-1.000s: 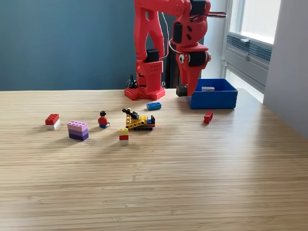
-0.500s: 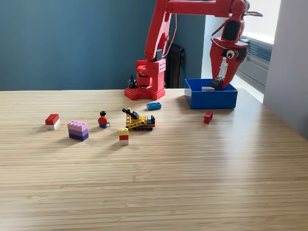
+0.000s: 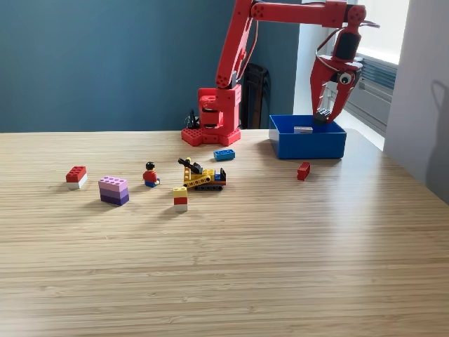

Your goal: Grasp a lego block and put it in the bin.

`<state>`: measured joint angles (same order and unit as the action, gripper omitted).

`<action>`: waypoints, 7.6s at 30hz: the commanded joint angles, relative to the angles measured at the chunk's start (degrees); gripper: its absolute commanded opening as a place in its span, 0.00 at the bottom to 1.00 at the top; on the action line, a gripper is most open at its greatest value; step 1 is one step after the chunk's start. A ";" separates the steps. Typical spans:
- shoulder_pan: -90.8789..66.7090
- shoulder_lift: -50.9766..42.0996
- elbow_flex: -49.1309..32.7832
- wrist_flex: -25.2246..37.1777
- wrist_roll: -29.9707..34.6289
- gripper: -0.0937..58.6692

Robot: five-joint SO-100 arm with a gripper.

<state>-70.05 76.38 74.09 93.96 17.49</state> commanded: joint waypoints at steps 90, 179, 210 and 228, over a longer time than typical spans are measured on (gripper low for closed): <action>71.89 1.93 -5.98 2.20 -6.86 0.00; 123.31 -9.93 -9.32 -16.17 -11.16 0.33; 119.36 -9.93 -0.44 -20.39 -11.69 0.34; 119.18 -9.93 -0.18 -20.57 -12.30 0.00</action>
<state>49.22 65.21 74.27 73.83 4.57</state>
